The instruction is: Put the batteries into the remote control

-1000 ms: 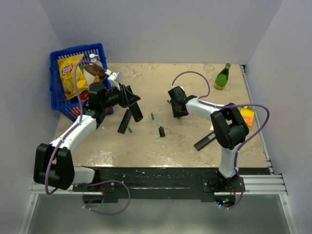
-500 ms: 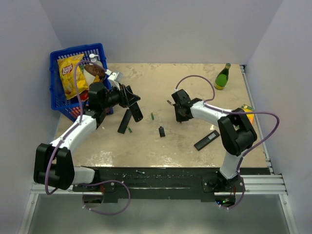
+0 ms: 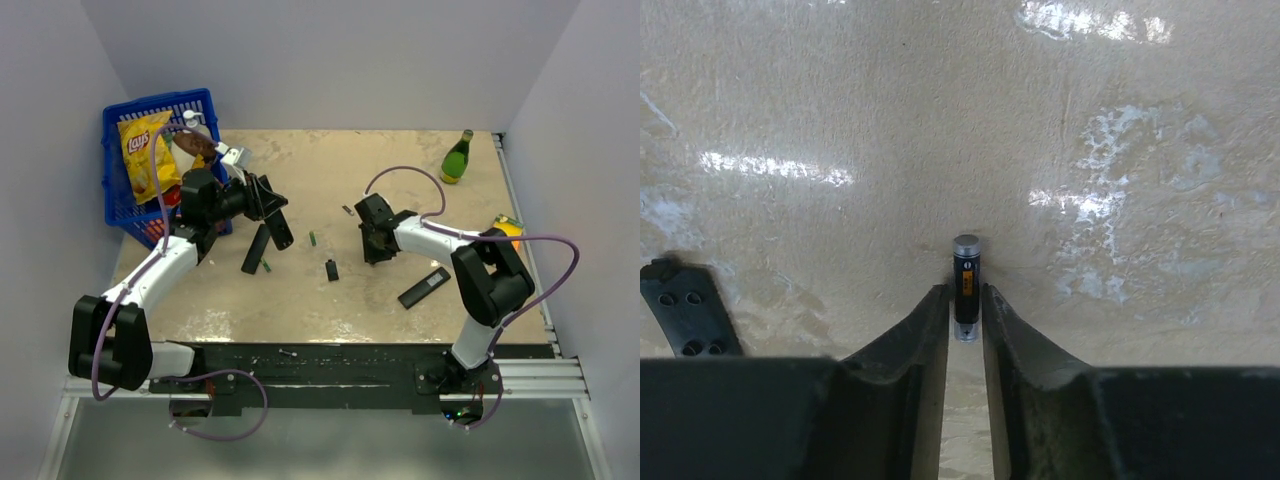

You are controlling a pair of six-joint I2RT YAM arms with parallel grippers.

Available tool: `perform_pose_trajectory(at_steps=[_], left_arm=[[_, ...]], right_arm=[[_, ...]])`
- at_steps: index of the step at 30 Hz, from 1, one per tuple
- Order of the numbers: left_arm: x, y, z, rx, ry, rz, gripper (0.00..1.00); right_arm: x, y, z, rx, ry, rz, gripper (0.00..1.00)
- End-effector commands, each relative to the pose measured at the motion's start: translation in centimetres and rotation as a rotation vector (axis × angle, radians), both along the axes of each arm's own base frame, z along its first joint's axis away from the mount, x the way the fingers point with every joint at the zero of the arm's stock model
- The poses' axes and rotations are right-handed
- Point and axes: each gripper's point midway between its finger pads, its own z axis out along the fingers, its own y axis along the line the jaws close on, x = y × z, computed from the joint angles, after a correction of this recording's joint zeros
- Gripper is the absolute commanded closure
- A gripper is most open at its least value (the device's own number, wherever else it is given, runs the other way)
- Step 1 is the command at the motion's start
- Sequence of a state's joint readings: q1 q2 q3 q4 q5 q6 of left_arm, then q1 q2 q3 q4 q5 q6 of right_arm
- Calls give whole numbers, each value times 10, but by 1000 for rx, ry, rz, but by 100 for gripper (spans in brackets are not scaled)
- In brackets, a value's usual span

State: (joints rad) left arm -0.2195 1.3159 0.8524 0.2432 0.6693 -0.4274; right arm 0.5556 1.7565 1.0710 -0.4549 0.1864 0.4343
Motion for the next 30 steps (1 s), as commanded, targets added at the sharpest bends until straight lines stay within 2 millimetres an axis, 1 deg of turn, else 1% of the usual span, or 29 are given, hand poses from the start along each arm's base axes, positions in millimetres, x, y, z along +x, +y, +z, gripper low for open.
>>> perform_pose_trajectory(at_steps=[1,2,7,10,21,24,30], left_arm=[[-1,-4,34,-26,-105,-18,100],[0,-4,34,-26,-105,-18,100],[-1,-4,35,-28,-105,-20,100],[-1,-4,34,-27,-105,-21,100],[-1,-5,34,-29,-102,-25,100],[-1,-5,35,-30,-105,-26,100],[-1,-5,34,-27,-105,-25,100]], right_arm=[[-2,4,-1,14,1,-10,73],[-3,4,0,14,1,-9,70],[-6,4,7,23,-2,-6,61],[-12,6,9,37,8,4,59],[-31,14,2,87,57,39,59],[-31,19,3,104,53,53,59],[-24,28,3,120,38,65,59]])
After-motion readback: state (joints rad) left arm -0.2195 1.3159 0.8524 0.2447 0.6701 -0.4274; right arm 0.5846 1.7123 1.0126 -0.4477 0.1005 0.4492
